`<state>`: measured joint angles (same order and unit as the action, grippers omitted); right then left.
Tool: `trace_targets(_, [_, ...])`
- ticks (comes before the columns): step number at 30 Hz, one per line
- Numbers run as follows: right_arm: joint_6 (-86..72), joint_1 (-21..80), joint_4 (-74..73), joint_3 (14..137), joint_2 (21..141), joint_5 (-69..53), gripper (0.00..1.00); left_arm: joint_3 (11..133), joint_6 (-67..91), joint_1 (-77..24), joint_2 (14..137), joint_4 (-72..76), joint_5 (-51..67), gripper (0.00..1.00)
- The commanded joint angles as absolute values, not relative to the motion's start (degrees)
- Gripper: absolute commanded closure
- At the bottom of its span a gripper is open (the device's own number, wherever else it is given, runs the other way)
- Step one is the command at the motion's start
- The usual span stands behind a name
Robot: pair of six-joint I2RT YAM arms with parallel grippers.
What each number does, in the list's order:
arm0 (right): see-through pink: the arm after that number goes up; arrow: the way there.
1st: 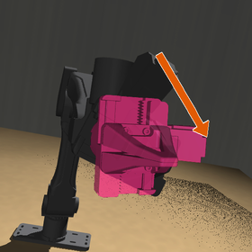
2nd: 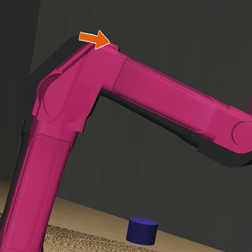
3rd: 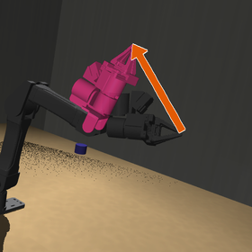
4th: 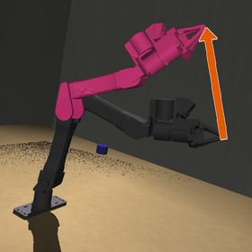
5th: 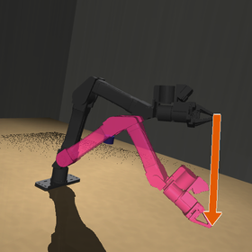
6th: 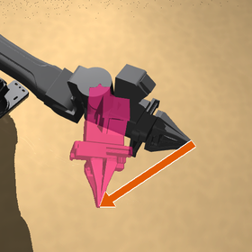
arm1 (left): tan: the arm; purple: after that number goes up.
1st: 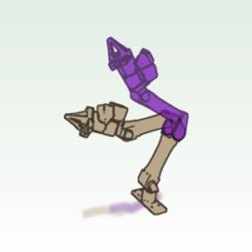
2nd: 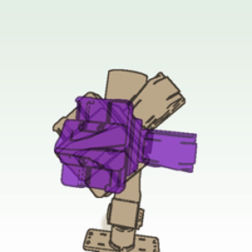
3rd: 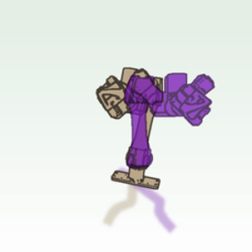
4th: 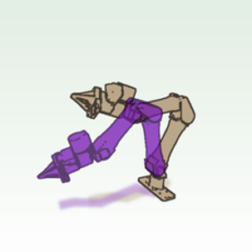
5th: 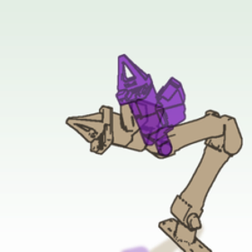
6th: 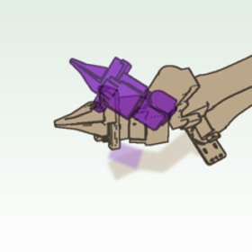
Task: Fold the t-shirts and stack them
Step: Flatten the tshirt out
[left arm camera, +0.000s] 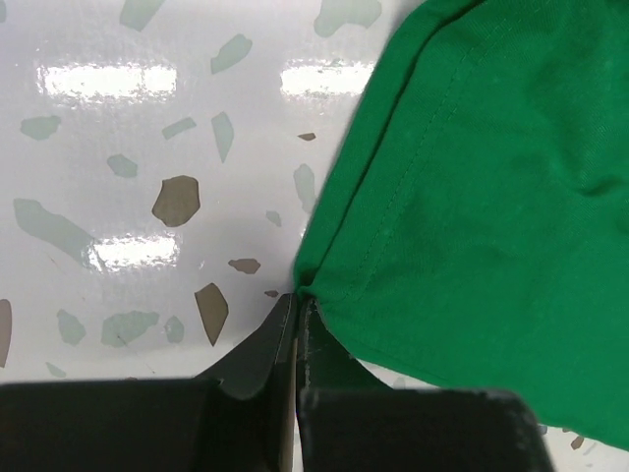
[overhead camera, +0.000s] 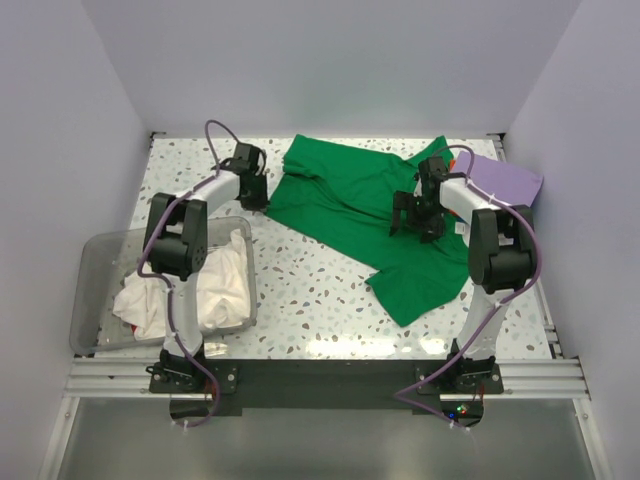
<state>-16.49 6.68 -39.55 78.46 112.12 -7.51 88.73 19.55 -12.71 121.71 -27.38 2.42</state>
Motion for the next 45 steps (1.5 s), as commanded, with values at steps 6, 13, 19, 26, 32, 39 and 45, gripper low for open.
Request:
trace_targets(6, [-16.5, 6.6, -38.1, 80.4, 116.5, -10.2, 0.04, 90.0, 21.9, -9.4, 123.7, -22.5, 7.1, 1.0])
trace_targets(13, [-17.8, 6.8, -38.7, 88.2, 121.5, -11.3, 0.04, 93.4, 22.6, -7.7, 125.2, -21.4, 7.6, 1.0])
trace_targets(19, [-17.9, 7.7, -41.0, 97.8, 125.0, -13.4, 0.05, 96.6, 22.7, -6.6, 126.3, -20.6, 9.8, 1.0])
trace_targets(26, [-17.1, 9.7, -44.6, 98.3, 114.0, -13.0, 0.05, 96.7, 22.7, -6.7, 125.4, -21.0, 11.7, 1.0])
trace_targets(32, [-19.4, 12.7, -45.6, 79.6, 96.2, -10.8, 0.07, 95.1, 21.8, -6.6, 123.1, -21.4, 11.5, 1.0])
trace_targets(39, [-27.6, 17.8, -43.3, 54.1, 79.1, -10.2, 0.19, 94.7, 20.8, -6.6, 121.0, -22.5, 12.1, 1.0])
trace_targets(45, [-33.9, 19.1, -40.6, 40.8, 70.1, -8.9, 0.34, 94.4, 19.6, -6.6, 119.8, -23.6, 12.6, 1.0])
